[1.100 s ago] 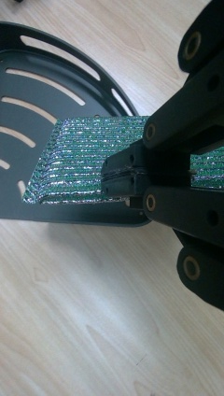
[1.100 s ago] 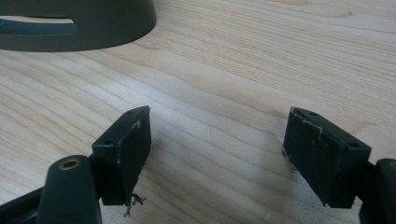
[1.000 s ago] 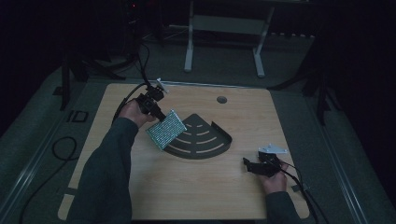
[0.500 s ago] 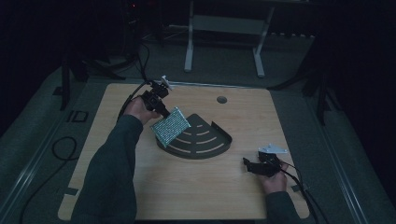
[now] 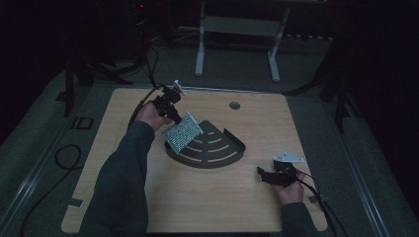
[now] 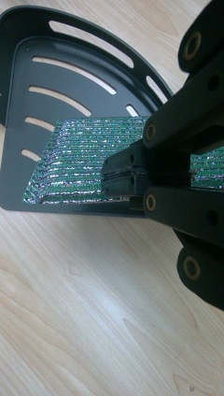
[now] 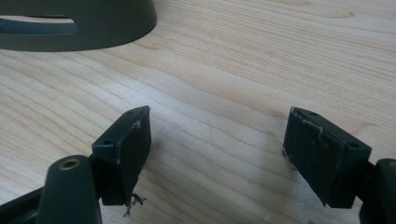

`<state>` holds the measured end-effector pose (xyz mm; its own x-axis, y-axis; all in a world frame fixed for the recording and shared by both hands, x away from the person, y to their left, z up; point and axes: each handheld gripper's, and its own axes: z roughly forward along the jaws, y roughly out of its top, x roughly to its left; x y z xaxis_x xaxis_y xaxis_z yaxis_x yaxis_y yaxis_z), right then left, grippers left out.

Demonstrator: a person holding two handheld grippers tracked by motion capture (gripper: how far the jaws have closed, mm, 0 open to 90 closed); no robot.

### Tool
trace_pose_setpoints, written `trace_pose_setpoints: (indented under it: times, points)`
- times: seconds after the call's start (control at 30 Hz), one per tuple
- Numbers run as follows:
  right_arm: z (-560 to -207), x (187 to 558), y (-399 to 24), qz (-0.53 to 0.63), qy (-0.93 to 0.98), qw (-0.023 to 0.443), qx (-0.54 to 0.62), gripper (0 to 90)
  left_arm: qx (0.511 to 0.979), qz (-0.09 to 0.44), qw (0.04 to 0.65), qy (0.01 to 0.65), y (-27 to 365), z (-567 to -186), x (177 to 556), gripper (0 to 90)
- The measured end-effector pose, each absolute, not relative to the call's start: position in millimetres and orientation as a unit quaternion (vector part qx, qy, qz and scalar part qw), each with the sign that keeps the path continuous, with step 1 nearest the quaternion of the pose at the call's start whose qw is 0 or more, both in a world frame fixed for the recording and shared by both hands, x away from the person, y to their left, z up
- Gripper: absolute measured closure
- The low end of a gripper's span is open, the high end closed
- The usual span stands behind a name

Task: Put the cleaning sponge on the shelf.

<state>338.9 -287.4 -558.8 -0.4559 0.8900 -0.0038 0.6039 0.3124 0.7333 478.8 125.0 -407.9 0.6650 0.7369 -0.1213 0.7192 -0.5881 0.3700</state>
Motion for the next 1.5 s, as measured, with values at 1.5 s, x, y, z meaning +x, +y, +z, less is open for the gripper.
trace_pose_setpoints:
  times: [1.5]
  points:
    - [-559, 340, -288, 0.341, 0.784, 0.209, 0.474, 22.6, 0.904, 0.041, 0.154, 0.397, 104, -435, 492, 90.0]
